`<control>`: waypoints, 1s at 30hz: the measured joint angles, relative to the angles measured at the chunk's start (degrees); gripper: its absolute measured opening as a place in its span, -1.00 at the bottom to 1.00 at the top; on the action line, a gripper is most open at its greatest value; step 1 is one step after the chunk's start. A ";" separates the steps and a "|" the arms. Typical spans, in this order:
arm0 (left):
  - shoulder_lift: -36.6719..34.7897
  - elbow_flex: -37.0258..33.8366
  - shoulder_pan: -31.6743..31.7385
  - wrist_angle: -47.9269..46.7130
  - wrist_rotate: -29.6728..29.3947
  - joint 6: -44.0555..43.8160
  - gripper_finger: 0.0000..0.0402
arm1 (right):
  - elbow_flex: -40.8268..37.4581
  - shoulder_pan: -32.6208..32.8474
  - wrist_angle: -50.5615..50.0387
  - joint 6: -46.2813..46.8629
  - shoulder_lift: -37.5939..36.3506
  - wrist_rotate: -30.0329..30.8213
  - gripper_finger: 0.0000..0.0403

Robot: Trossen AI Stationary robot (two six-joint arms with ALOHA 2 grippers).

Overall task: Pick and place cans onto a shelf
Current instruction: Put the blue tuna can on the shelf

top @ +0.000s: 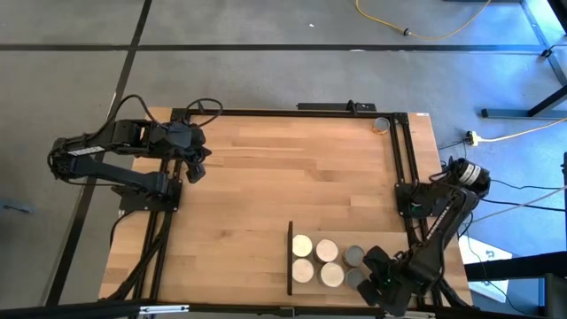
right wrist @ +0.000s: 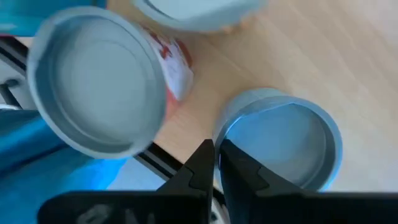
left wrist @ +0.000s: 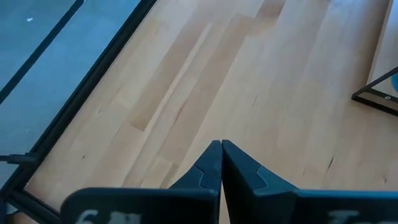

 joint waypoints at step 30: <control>0.00 0.00 0.00 -0.52 2.62 4.49 -1.00 | 8.48 -4.00 -9.75 -8.79 -0.02 -1.70 -0.90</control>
